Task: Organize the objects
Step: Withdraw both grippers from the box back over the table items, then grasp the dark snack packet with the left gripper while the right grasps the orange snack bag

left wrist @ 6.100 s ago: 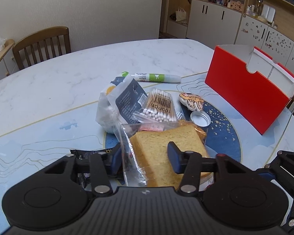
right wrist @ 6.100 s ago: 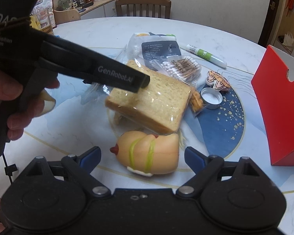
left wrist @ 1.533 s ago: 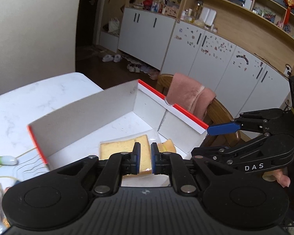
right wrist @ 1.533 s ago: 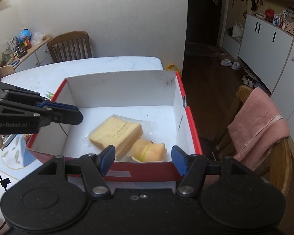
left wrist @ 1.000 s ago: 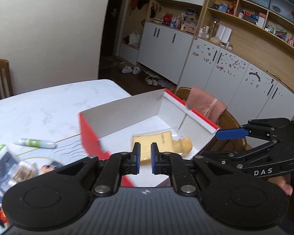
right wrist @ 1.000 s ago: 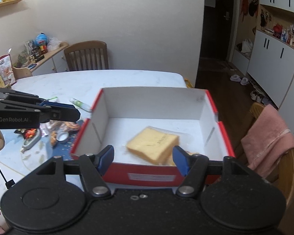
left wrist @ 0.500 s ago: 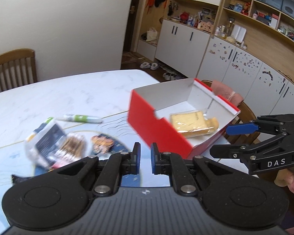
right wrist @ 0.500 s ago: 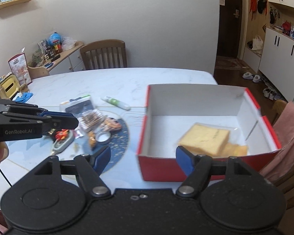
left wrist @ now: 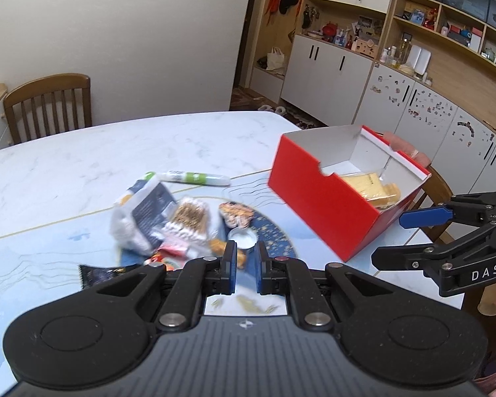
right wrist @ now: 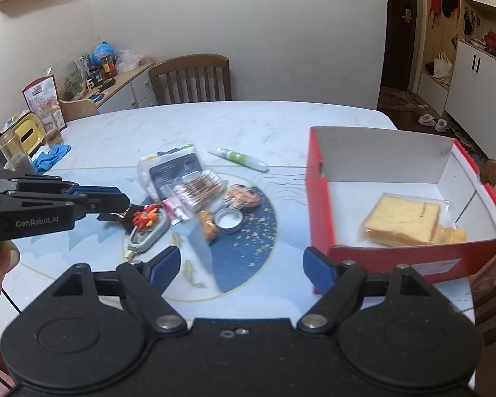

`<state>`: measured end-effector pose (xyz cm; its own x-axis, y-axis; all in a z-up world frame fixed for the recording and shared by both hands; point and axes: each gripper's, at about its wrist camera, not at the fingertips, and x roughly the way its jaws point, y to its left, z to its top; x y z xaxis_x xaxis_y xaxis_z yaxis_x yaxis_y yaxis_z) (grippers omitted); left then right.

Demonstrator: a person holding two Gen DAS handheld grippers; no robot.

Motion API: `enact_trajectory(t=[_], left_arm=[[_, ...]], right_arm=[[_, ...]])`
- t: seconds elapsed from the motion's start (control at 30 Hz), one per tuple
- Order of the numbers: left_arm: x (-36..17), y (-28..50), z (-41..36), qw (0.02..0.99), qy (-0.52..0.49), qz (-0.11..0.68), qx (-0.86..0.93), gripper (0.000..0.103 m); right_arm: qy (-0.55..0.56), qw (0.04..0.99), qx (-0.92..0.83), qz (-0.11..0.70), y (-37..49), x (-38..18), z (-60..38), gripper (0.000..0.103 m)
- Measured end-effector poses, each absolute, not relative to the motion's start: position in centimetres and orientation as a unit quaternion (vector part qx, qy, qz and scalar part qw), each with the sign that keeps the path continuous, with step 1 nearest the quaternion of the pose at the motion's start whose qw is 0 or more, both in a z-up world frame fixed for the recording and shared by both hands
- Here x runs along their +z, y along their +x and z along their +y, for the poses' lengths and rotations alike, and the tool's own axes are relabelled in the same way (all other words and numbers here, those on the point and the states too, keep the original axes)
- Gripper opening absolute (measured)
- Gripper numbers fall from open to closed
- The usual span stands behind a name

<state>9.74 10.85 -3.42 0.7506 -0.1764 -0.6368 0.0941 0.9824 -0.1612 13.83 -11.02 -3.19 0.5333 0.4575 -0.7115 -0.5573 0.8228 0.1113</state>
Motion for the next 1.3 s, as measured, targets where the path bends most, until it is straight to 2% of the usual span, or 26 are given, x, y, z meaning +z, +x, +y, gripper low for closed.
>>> enact_trajectory(t=[0.03, 0.07, 0.1, 0.13, 0.17, 0.23, 0.37, 0.6, 0.7, 0.77, 1.1, 1.3], left_arm=[[-3.5, 9.6, 11.3, 0.933, -0.061, 0.346, -0.071, 0.018], [-3.6, 9.4, 11.7, 0.933, -0.063, 0.346, -0.069, 0.032], [-3.6, 9.1, 12.2, 0.934, -0.064, 0.345, -0.067, 0.040], [-3.6, 8.9, 12.6, 0.935, -0.065, 0.342, -0.063, 0.057], [-3.6, 8.6, 13.1, 0.937, -0.066, 0.338, -0.059, 0.064], [-3.7, 8.3, 14.0, 0.938, -0.067, 0.336, -0.052, 0.065], [-3.9, 7.8, 15.7, 0.942, -0.068, 0.328, -0.030, 0.081], [-4.6, 7.7, 18.4, 0.939, -0.084, 0.333, -0.021, 0.084], [-5.2, 7.7, 19.1, 0.939, -0.084, 0.334, -0.015, 0.089], [-5.6, 7.9, 19.8, 0.938, -0.087, 0.335, -0.012, 0.103], [-9.2, 10.3, 22.5, 0.923, -0.120, 0.360, -0.057, 0.103], [-11.0, 11.5, 22.6, 0.928, -0.073, 0.364, -0.017, 0.103]], right_arm=[[-0.066, 0.873, 0.289, 0.387, 13.7, -3.3, -10.6, 0.083], [-0.066, 0.873, 0.287, 0.388, 13.6, -3.3, -10.2, 0.083], [-0.065, 0.873, 0.287, 0.389, 13.4, -3.4, -9.8, 0.083], [-0.065, 0.873, 0.287, 0.389, 13.3, -3.5, -9.4, 0.083], [-0.064, 0.872, 0.287, 0.390, 13.2, -3.5, -9.0, 0.083], [-0.067, 0.871, 0.288, 0.392, 13.0, -3.7, -8.3, 0.083], [-0.067, 0.870, 0.288, 0.395, 12.9, -3.9, -7.1, 0.083], [-0.072, 0.866, 0.290, 0.402, 13.3, -4.4, -5.3, 0.084], [-0.071, 0.865, 0.290, 0.403, 13.7, -4.8, -4.7, 0.084], [-0.073, 0.865, 0.289, 0.403, 14.0, -5.0, -4.3, 0.084], [-0.080, 0.864, 0.278, 0.411, 16.1, -7.4, -2.1, 0.084], [-0.078, 0.859, 0.271, 0.427, 17.7, -9.2, -0.9, 0.084]])
